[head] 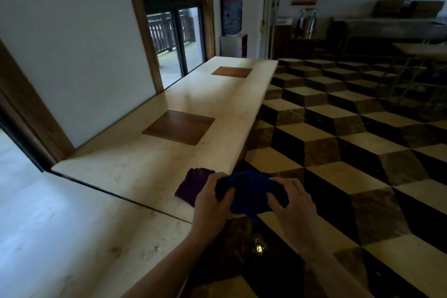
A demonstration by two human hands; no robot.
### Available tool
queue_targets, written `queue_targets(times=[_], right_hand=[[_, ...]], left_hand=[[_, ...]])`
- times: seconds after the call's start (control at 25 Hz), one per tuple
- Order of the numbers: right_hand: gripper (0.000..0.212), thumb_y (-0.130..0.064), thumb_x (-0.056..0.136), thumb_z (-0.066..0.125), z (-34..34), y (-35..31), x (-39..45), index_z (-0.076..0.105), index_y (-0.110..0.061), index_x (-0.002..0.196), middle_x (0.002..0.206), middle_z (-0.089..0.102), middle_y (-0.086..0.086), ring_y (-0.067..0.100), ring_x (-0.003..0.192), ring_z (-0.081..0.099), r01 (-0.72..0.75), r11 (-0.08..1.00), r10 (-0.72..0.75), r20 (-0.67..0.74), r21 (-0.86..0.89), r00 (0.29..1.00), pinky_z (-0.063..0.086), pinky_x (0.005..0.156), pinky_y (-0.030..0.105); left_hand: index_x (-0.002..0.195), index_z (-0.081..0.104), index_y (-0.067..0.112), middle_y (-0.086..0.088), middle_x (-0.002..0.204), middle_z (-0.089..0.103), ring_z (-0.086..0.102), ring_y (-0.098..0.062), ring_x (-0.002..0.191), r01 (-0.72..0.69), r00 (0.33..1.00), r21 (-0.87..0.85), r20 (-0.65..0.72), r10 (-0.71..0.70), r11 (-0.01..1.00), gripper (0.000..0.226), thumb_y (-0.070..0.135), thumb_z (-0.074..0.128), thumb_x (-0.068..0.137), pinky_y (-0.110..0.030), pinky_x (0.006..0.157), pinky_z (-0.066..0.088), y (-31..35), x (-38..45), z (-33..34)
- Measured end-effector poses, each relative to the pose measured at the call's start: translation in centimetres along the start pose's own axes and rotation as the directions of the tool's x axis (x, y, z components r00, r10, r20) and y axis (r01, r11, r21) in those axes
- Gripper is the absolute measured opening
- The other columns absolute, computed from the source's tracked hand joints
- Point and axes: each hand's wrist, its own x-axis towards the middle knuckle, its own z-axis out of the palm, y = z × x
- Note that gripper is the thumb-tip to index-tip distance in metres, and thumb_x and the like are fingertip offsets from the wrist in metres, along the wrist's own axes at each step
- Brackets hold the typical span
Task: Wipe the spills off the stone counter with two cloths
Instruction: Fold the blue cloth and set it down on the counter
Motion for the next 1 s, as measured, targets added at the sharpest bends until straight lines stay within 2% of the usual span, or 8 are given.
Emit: queue_targets(times=[0.08,0.16,0.24,0.44,0.56,0.72,0.88,1.0], right_hand=[[0.031,-0.03,0.095,0.062,0.8,1.2,3.3,0.058,-0.032,0.126,0.113,0.044,-0.018,0.008,0.095,0.046,-0.011,1.0,0.011,0.017,0.009,1.0,0.035,0.088,0.028],[0.032,-0.029,0.093,0.064,1.8,2.0,5.5,0.06,-0.029,0.125,0.112,0.046,-0.017,0.015,0.099,0.052,-0.003,1.0,0.002,0.023,0.021,1.0,0.042,0.086,0.031],[0.031,-0.027,0.094,0.063,3.0,2.8,8.1,0.06,-0.028,0.124,0.11,0.046,-0.017,0.012,0.098,0.05,0.012,0.999,-0.013,0.047,0.035,0.999,0.044,0.088,0.033],[0.031,-0.028,0.094,0.063,7.5,3.2,16.0,0.059,-0.029,0.124,0.11,0.045,-0.018,0.006,0.099,0.043,0.084,0.996,-0.084,0.083,0.011,0.993,0.034,0.085,0.025],[0.03,-0.028,0.092,0.066,10.3,2.7,20.6,0.061,-0.027,0.121,0.108,0.046,-0.017,0.003,0.097,0.043,0.149,0.989,-0.148,0.09,-0.005,0.985,0.04,0.085,0.026],[0.028,-0.026,0.09,0.069,13.5,1.8,27.6,0.063,-0.023,0.118,0.107,0.057,-0.01,0.002,0.092,0.048,0.234,0.972,-0.232,0.09,-0.005,0.968,0.039,0.078,0.016],[0.031,-0.036,0.089,0.056,18.3,-0.2,34.1,0.063,-0.023,0.116,0.108,0.06,-0.005,0.01,0.095,0.054,0.317,0.948,-0.314,0.154,0.005,0.937,0.044,0.081,0.021],[0.034,-0.042,0.09,0.049,22.6,-2.5,37.0,0.062,-0.026,0.117,0.109,0.058,-0.007,0.01,0.096,0.052,0.37,0.926,-0.376,0.221,0.068,0.9,0.049,0.082,0.031]], left_hand=[[0.106,0.047,0.048,0.015,0.105,0.061,0.062,0.005,0.095,0.028,0.999,0.01,-0.029,-0.027,1.0,0.036,0.016,0.059,0.096,-0.019,0.074,0.056,-0.5,2.6,1.5],[0.105,0.047,0.048,0.016,0.104,0.061,0.061,0.005,0.095,0.049,0.998,0.021,-0.045,-0.048,0.999,0.035,0.016,0.059,0.097,-0.018,0.074,0.055,-1.3,4.3,2.2],[0.106,0.047,0.048,0.016,0.105,0.061,0.06,0.005,0.095,0.081,0.995,0.036,-0.068,-0.079,0.996,0.035,0.017,0.06,0.097,-0.018,0.076,0.054,-2.6,6.5,2.8],[0.11,0.048,0.042,0.013,0.102,0.065,0.063,0.0,0.091,0.14,0.977,0.001,-0.163,-0.138,0.99,0.028,0.019,0.058,0.097,-0.021,0.072,0.054,-6.7,13.0,2.7],[0.113,0.051,0.033,0.012,0.101,0.064,0.064,-0.002,0.088,0.155,0.965,-0.046,-0.209,-0.161,0.987,0.023,0.016,0.056,0.099,-0.025,0.07,0.056,-8.9,17.2,2.0],[0.114,0.054,0.031,0.012,0.102,0.063,0.063,0.0,0.089,0.165,0.946,-0.094,-0.268,-0.184,0.982,0.024,0.013,0.057,0.098,-0.02,0.071,0.055,-11.0,23.6,0.8],[0.109,0.051,0.041,0.013,0.103,0.062,0.063,-0.001,0.09,0.179,0.915,-0.105,-0.346,-0.205,0.978,0.032,0.012,0.057,0.097,-0.027,0.072,0.059,-14.1,28.9,-1.9],[0.108,0.05,0.039,0.013,0.101,0.062,0.063,0.005,0.089,0.224,0.861,-0.075,-0.452,-0.233,0.972,0.033,0.009,0.058,0.096,-0.018,0.069,0.056,-16.2,30.5,-4.5]])
